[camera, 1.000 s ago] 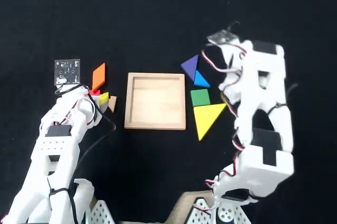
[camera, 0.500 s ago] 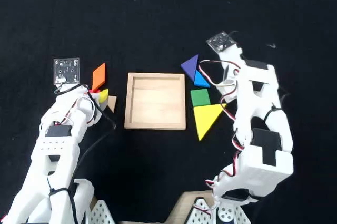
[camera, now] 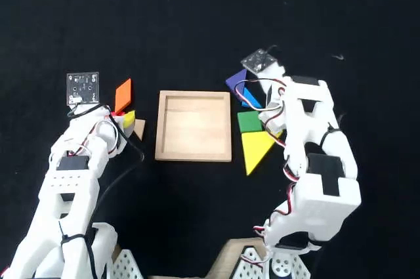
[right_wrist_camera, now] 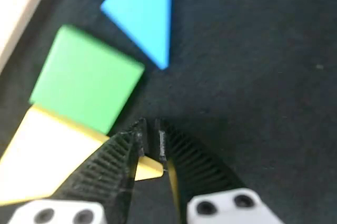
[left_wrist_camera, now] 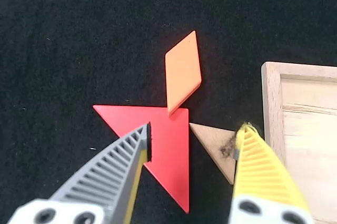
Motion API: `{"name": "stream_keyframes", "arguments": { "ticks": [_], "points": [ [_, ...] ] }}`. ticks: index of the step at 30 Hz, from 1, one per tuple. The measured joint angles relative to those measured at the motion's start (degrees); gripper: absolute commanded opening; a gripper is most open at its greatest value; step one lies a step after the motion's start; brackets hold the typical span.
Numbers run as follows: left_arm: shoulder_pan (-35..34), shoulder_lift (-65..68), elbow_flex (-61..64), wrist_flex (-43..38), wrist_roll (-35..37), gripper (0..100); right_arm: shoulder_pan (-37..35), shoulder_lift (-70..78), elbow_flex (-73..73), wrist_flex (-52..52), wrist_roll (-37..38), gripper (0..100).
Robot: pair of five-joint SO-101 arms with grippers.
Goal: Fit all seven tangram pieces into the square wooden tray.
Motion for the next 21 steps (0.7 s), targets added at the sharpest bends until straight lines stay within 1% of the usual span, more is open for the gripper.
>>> {"name": "stream_keyframes", "arguments": {
  "ticks": [3, 6, 10, 13, 17, 21],
  "points": [
    [0.00, 0.00, 0.00, 0.00, 0.00, 26, 0.00, 0.00, 0.00, 4.84, 4.48, 0.8],
    [0.00, 0.00, 0.00, 0.00, 0.00, 26, 0.53, 0.00, 0.00, 9.67, 7.47, 1.1],
    [0.00, 0.00, 0.00, 0.00, 0.00, 26, 3.60, 0.00, 0.00, 15.82, 10.90, 1.1],
    [0.00, 0.00, 0.00, 0.00, 0.00, 26, 4.57, -0.26, 1.41, 19.34, 15.56, 1.1],
    [0.00, 0.00, 0.00, 0.00, 0.00, 26, 4.48, -7.74, 9.49, 17.49, 18.73, 1.1],
    [0.00, 0.00, 0.00, 0.00, 0.00, 26, 4.57, -22.15, 19.96, 11.16, 19.25, 1.2]
  ]
}}
